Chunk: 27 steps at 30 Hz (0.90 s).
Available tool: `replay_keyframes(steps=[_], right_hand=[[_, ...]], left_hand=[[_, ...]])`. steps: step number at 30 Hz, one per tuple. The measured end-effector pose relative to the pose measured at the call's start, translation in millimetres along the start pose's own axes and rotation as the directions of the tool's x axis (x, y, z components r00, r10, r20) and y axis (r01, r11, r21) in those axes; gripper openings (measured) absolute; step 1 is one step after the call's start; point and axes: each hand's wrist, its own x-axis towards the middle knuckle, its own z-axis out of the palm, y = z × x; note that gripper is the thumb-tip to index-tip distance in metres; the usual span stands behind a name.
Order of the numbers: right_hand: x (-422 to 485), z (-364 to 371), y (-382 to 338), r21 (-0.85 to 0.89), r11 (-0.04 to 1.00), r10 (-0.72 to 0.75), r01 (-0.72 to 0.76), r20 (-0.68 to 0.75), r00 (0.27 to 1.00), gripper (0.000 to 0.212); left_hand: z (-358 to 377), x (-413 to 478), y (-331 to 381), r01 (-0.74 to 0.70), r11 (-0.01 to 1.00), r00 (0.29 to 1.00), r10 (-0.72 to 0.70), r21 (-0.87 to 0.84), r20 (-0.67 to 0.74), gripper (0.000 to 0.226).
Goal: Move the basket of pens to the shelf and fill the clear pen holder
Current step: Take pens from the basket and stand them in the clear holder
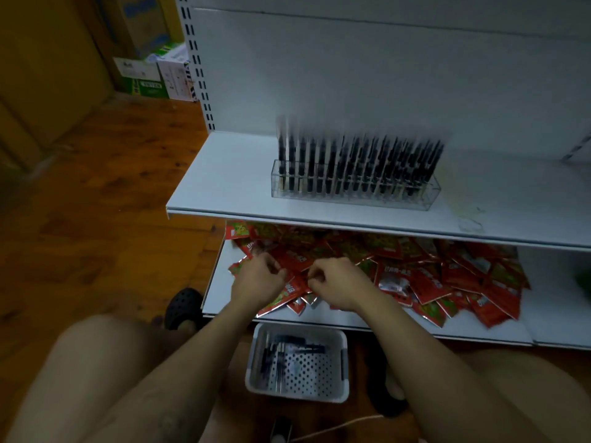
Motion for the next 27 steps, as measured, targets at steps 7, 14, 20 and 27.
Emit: replay_keyframes(steps=[7, 14, 20, 27], right_hand=[[20.1, 85.6, 63.1, -0.247, 0.963, 0.197, -0.105, 0.385, 0.902, 0.032], [33.6, 160.2, 108.8, -0.261, 0.941, 0.323, -0.215, 0.508, 0.799, 0.044], [58.8, 226.8, 118.1, -0.188, 0.973, 0.226, -0.134, 0.649, 0.727, 0.042], [73.2, 272.1, 128.0, -0.171, 0.984, 0.157, -0.047, 0.713, 0.683, 0.051]], left_hand=[[34.5, 12.0, -66.2, 0.173, 0.97, 0.97, -0.198, 0.171, 0.143, 0.024], [117.2, -5.4, -138.1, 0.285, 0.901, 0.852, -0.394, 0.326, 0.344, 0.043], [130.8, 17.0, -168.4, 0.57, 0.821, 0.741, -0.522, 0.014, 0.423, 0.017], [130.5, 46.0, -159.6, 0.678, 0.716, 0.701, -0.563, -0.166, 0.438, 0.018]])
